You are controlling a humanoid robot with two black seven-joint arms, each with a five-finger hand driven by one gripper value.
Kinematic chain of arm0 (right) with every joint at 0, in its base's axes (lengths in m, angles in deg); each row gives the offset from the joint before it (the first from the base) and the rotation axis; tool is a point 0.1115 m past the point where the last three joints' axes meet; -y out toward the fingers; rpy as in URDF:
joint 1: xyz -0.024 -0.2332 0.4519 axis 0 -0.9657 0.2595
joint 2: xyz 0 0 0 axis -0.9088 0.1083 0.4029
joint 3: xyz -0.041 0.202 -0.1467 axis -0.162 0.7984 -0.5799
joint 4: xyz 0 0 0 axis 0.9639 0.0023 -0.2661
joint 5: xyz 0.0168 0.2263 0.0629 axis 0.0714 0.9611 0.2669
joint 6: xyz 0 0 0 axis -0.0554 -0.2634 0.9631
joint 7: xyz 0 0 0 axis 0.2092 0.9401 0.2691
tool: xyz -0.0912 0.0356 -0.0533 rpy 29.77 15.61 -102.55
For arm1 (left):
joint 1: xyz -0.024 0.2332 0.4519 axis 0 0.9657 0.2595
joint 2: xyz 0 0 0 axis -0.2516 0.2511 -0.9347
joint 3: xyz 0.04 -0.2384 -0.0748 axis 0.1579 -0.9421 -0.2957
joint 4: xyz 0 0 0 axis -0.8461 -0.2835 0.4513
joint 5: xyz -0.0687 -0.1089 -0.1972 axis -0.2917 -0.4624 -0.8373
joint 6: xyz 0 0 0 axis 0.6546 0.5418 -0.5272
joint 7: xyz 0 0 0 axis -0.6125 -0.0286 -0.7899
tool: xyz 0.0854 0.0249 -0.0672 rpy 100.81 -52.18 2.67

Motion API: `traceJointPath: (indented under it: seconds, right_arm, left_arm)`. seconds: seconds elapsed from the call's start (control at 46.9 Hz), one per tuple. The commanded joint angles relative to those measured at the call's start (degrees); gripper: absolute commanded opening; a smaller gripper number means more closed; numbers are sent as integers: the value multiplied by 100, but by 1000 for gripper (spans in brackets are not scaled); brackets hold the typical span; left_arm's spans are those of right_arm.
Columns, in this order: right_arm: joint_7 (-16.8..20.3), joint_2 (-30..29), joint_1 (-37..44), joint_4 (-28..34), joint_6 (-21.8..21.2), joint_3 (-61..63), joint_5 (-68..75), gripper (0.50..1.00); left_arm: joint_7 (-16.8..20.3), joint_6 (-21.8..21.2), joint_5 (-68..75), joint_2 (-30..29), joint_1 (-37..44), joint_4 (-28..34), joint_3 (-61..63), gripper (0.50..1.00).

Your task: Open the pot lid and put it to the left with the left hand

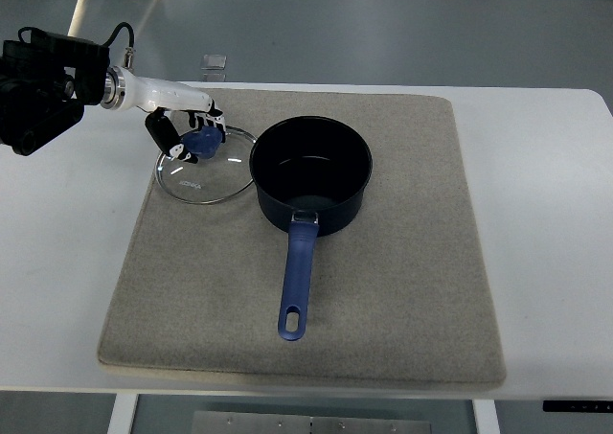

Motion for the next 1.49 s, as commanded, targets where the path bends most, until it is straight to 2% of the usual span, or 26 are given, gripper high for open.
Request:
traceJointPath:
  seconds: [0.0, 0.043, 0.341, 0.384, 0.427, 0.533, 0.597, 0.853, 1.003, 1.216, 1.323, 1.472]
  right_arm:
    - [-1, 0, 0, 0, 0, 0, 3, 915]
    - [-1, 0, 0, 0, 0, 0, 3, 915]
    - [8, 0, 0, 0, 0, 0, -6, 915]
    - [-1, 0, 0, 0, 0, 0, 3, 915]
    - [-1, 0, 0, 0, 0, 0, 3, 915]
    - [-1, 0, 0, 0, 0, 0, 3, 915]
    - [-1, 0, 0, 0, 0, 0, -6, 915]
    - [-1, 0, 0, 0, 0, 0, 3, 915]
    - [-1, 0, 0, 0, 0, 0, 3, 915]
    - [-1, 0, 0, 0, 0, 0, -6, 915]
    - [-1, 0, 0, 0, 0, 0, 3, 915]
    - [-1, 0, 0, 0, 0, 0, -6, 915]
  left_arm:
    - [0, 23, -3, -7, 1, -64, 2, 816]
    - [0, 23, -3, -7, 1, -99, -7, 851]
    - [0, 14, -11, -25, -8, -170, -25, 883]
    - [0, 5, -29, -42, -17, -170, -33, 906]
    - [0, 5, -90, -60, -34, -161, -103, 958]
    - [0, 67, -363, -121, -70, -152, -472, 966]
    - [0, 76, -451, -200, -105, -135, -683, 988]
    - [0, 49, -1706, -429, 9, 85, -2089, 988]
    - [0, 41, -3279, -350, 580, 287, -2696, 988]
    - [0, 76, -5537, -332, 1002, 358, -2898, 988]
    - [0, 84, -6303, -174, 1292, 542, -3022, 988]
    - [0, 93, -6656, 247, 1635, 1148, -3452, 988]
